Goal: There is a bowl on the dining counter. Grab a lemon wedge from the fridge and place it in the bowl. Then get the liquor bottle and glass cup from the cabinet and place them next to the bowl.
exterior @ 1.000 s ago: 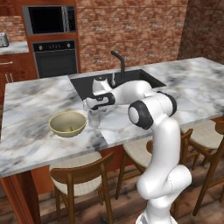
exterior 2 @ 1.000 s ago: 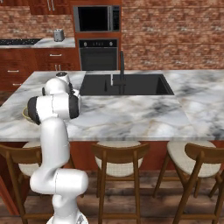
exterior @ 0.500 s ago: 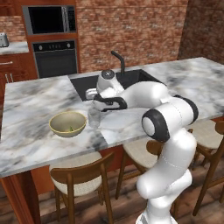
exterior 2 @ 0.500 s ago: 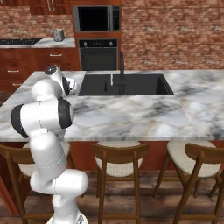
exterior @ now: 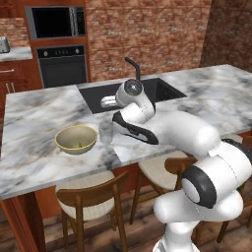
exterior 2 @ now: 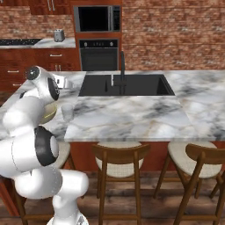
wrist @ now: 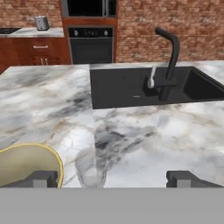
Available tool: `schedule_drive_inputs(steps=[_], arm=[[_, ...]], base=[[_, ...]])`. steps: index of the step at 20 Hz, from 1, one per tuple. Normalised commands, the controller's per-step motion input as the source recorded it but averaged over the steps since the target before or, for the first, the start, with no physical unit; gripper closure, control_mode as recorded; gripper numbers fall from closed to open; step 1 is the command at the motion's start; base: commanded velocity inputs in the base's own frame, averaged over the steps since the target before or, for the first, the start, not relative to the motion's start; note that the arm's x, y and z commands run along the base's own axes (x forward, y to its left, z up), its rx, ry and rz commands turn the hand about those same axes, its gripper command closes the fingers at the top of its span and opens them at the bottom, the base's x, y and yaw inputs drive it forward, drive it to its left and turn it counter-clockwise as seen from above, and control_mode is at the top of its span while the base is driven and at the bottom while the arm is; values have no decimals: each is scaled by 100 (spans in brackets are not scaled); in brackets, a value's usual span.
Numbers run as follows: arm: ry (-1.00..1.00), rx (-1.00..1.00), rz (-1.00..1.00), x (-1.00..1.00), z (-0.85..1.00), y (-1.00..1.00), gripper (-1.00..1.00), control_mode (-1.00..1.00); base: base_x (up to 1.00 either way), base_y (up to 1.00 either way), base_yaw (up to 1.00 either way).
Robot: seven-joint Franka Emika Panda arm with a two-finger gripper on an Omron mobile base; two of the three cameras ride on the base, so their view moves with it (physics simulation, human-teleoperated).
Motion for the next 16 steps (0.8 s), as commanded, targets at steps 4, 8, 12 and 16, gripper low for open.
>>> schedule_drive_inputs(steps=[4, 8, 12, 16], arm=[[1, 0, 0, -100, 100, -26, -100, -100], [12, 0, 0, -100, 100, -39, -100, -100], [15, 0, 0, -100, 78, -32, -100, -100], [14, -2, 0, -100, 15, -28, -100, -100]], base=[[0, 0, 0], [0, 0, 0], [0, 0, 0], [0, 0, 0]])
